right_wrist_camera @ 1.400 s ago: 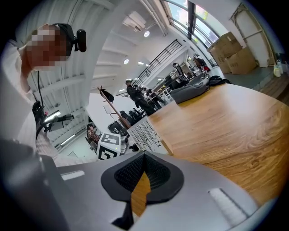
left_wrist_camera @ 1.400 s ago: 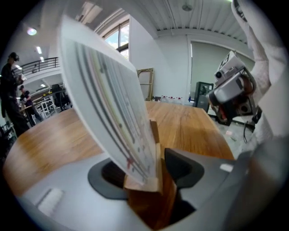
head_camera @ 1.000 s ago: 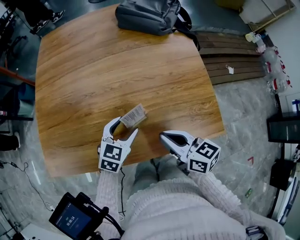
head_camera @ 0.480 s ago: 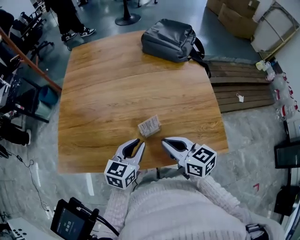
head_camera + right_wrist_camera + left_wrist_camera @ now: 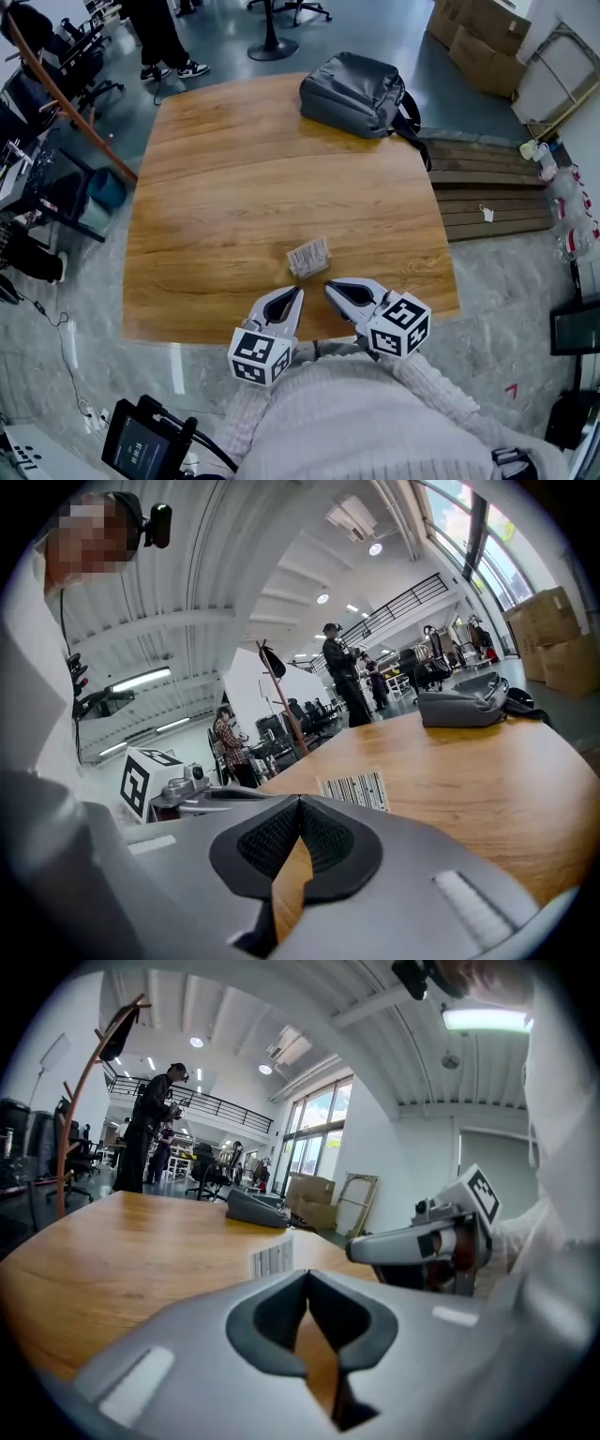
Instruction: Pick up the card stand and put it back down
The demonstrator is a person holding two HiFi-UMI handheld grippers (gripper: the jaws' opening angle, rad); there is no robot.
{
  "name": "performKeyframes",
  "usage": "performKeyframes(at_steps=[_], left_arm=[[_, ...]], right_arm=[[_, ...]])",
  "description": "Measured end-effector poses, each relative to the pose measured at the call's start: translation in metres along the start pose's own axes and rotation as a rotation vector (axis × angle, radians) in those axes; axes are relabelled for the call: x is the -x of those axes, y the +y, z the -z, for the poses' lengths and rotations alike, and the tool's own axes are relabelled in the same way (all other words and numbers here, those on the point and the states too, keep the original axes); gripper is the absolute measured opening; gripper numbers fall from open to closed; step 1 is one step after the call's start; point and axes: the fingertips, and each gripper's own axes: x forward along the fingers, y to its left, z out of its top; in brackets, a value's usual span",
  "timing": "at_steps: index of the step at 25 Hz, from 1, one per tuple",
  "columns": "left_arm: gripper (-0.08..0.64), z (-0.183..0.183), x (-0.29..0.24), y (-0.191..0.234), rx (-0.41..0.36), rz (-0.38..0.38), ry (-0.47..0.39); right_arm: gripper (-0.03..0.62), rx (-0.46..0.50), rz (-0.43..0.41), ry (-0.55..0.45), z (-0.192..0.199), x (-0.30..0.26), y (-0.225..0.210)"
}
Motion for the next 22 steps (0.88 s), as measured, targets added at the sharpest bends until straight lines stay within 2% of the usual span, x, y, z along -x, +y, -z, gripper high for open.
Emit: performKeyframes(at_steps=[7, 22], left_arm=[[0.008, 0.013, -0.008, -0.01, 0.035, 0.047, 0.059], [0.008, 0.015, -0.015, -0.029, -0.015, 0.105, 0.077]], right_arm=[[-0.003, 0.029, -0.016, 0.023, 0.004, 0.001, 0.002], [-0.003, 0.06, 0.001, 0.037, 0.004, 0.008, 0.0]])
